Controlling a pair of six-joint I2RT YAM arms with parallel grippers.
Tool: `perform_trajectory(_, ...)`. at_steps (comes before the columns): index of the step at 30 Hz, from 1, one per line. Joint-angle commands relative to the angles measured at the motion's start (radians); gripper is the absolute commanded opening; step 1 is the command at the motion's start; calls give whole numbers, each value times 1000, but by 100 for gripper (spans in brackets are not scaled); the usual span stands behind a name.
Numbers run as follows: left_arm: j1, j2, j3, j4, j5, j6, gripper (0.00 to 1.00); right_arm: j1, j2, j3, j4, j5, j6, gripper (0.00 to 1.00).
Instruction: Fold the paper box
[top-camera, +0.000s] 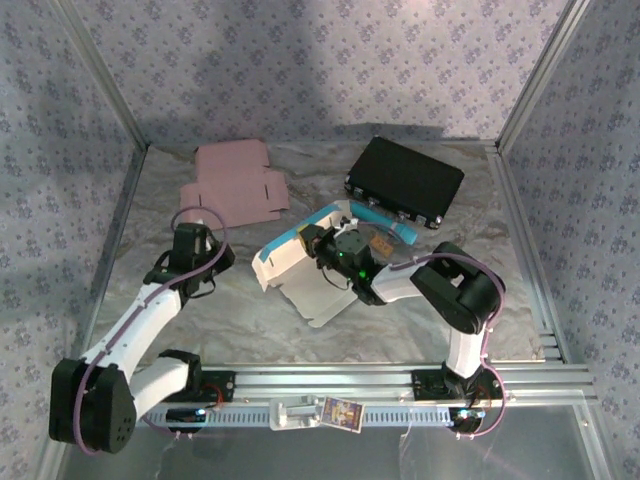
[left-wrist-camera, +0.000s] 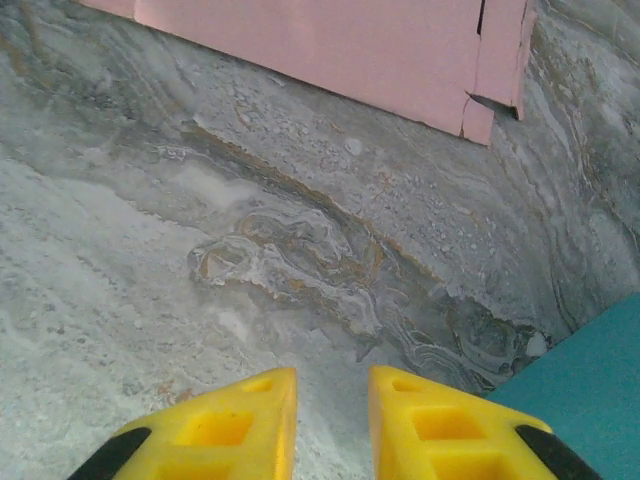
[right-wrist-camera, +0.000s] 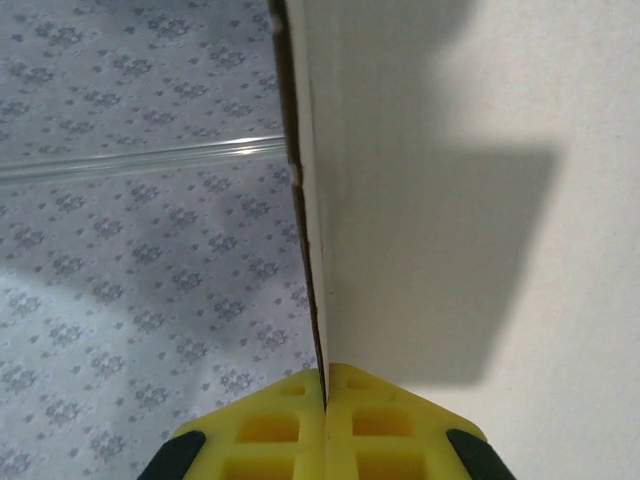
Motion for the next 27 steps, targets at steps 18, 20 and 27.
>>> perform_trajectory(18,-146,-51,-190,255,190,361,22,-9,55,13,52,-71,13,0)
perform_trajectory(20,-161,-49,-190,264,195,366,24,-8,55,19,52,-67,17,0)
perform_trajectory(27,-219,-41,-200,306,204,385,28,-9,49,25,54,-57,27,0)
